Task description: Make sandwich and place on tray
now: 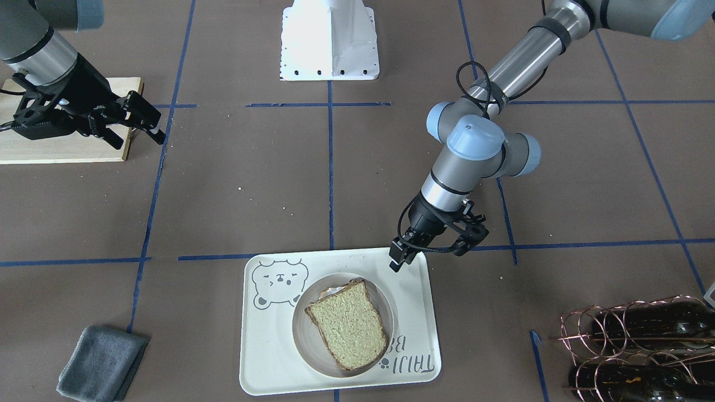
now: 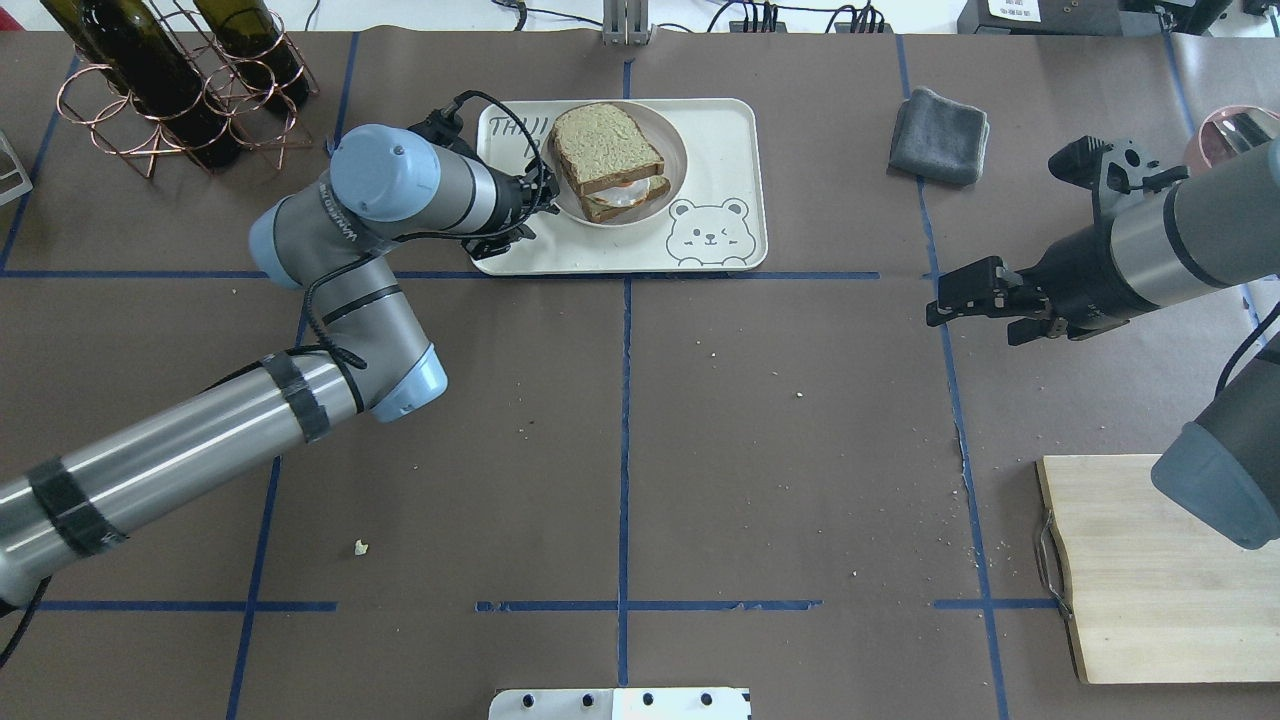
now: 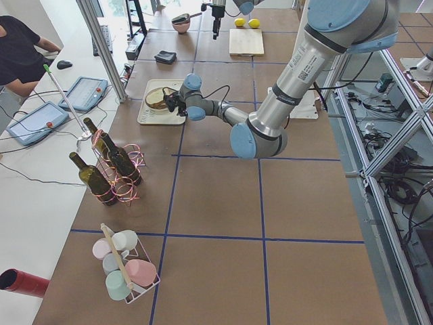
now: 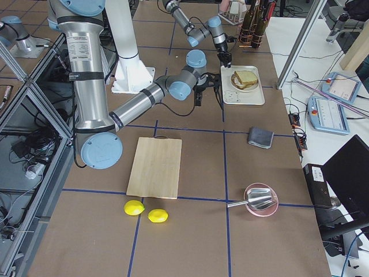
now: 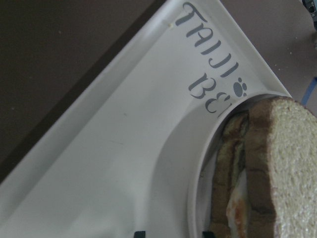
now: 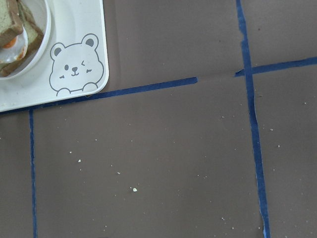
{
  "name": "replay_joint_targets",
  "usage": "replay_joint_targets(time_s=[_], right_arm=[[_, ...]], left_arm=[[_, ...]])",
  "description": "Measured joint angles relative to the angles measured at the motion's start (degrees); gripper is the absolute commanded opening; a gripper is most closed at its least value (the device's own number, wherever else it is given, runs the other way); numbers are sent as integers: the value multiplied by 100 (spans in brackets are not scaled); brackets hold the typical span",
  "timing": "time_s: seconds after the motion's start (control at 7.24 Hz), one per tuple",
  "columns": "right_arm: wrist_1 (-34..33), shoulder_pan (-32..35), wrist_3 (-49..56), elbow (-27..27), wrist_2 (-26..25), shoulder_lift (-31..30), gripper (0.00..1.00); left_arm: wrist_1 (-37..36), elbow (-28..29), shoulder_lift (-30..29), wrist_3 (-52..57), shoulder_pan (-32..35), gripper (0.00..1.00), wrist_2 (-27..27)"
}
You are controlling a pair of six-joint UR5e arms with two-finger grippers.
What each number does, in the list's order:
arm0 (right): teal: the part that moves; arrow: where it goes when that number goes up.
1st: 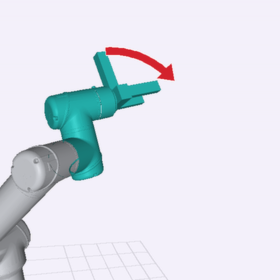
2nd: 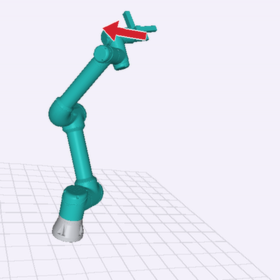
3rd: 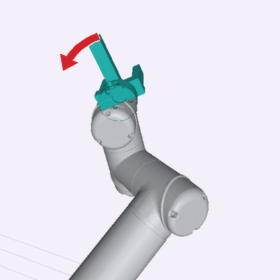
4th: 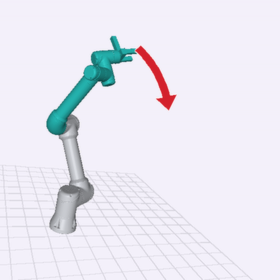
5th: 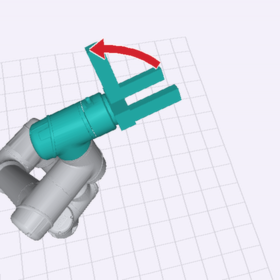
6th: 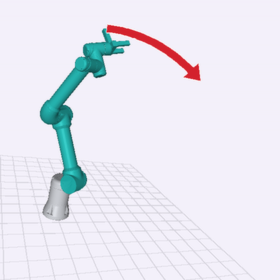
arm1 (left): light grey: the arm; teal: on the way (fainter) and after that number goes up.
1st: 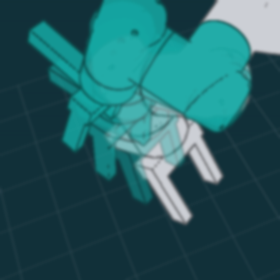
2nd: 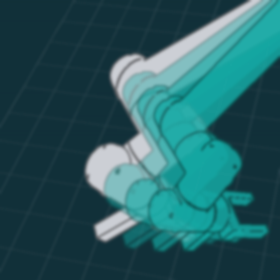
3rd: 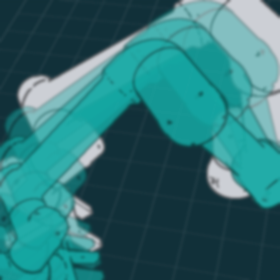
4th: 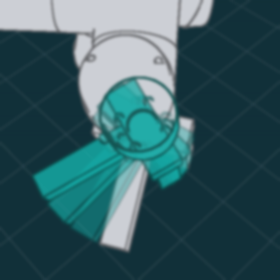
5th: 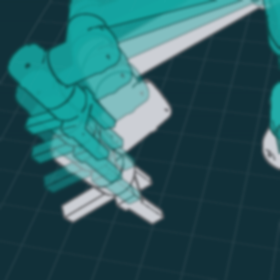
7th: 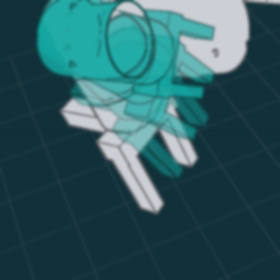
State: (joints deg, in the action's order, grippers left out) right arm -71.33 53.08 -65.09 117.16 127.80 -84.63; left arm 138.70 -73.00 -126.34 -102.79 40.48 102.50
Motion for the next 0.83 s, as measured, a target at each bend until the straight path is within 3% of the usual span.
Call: replay_joint_targets(time_s=[0.28, 0.55, 0.83], right_arm=[[-512, 832, 1357, -73, 438, -166, 100], [-1504, 1742, 3175, -92, 764, -305, 100], [-2531, 2316, 4868, -179, 786, -422, 100]], left_arm=[[-12, -1135, 1252, 1455, 220, 47, 405], [3, -2086, 2827, 3392, 628, 48, 796], [46, -2567, 4163, 5607, 1605, 49, 1631]])
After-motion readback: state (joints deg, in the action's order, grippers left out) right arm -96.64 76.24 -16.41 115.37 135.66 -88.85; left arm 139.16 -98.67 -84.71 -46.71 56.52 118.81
